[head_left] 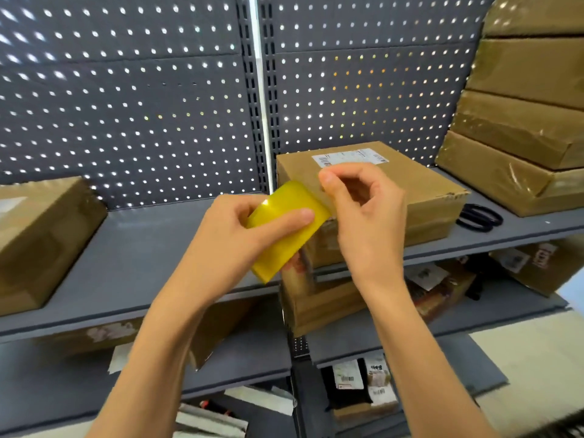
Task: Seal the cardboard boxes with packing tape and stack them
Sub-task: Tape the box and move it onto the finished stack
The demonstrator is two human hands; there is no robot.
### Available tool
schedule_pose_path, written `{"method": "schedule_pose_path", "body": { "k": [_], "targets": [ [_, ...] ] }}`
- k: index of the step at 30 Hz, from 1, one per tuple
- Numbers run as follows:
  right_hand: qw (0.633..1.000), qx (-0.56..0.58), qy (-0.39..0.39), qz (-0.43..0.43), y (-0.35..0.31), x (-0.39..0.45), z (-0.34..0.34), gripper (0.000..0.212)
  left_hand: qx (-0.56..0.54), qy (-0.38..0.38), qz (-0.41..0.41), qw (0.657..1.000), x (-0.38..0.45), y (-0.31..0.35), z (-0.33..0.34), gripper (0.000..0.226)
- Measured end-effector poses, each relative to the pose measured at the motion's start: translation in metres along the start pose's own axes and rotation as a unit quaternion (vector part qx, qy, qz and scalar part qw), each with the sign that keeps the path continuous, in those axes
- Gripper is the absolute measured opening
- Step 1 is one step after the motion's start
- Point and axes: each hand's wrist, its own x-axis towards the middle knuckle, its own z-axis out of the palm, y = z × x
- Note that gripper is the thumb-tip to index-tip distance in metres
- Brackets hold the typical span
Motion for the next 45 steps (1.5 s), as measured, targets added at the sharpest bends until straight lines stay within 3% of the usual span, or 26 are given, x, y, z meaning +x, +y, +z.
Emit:
{"method": "schedule_pose_path", "body": {
  "k": [3,6,8,12,16,19,24,33,40,45],
  "targets": [
    [0.996,-0.018,0.084,-0.021,-0.003,-0.002,0.013,0.014,0.065,0.003,-0.013,0.998,0.018,0.007,-0.011,0.045],
    [0.983,-0.043,0.148,-0.096,-0.016,0.008,0.014,0.008,0.195,0.041,-0.039,0.979,0.036,0.007,-0.018,0.057],
    [0.985,-0.057,0.132,-0.096,-0.021,0.018,0.011,0.007,0.23,0.055,-0.051,0.97,0.042,0.001,-0.026,0.062],
    [0.995,-0.066,0.08,0.008,-0.004,0.027,0.01,0.006,0.248,0.036,-0.031,0.968,0.044,-0.01,-0.039,0.055],
    [0.987,-0.128,0.077,0.058,0.017,0.027,0.003,0.004,0.185,-0.01,-0.024,0.982,0.054,-0.025,-0.049,0.073],
    [0.982,-0.167,0.075,0.047,0.025,0.024,0.003,0.005,0.186,-0.021,-0.046,0.981,0.059,-0.031,-0.044,0.059],
    [0.971,-0.217,0.094,0.023,0.025,0.029,-0.003,0.004,0.413,-0.014,-0.041,0.91,0.069,-0.029,-0.03,0.054],
    [0.955,-0.272,0.052,0.105,0.046,0.028,-0.017,0.007,0.442,-0.045,-0.046,0.895,0.083,-0.034,-0.025,0.055],
    [0.946,-0.304,0.021,0.113,0.054,0.034,-0.017,0.007,0.442,-0.078,-0.056,0.892,0.093,-0.036,-0.026,0.055],
    [0.927,-0.369,-0.003,0.07,0.06,0.03,-0.016,0.008,0.442,-0.099,-0.07,0.889,0.095,-0.044,-0.025,0.053]
  ]
}}
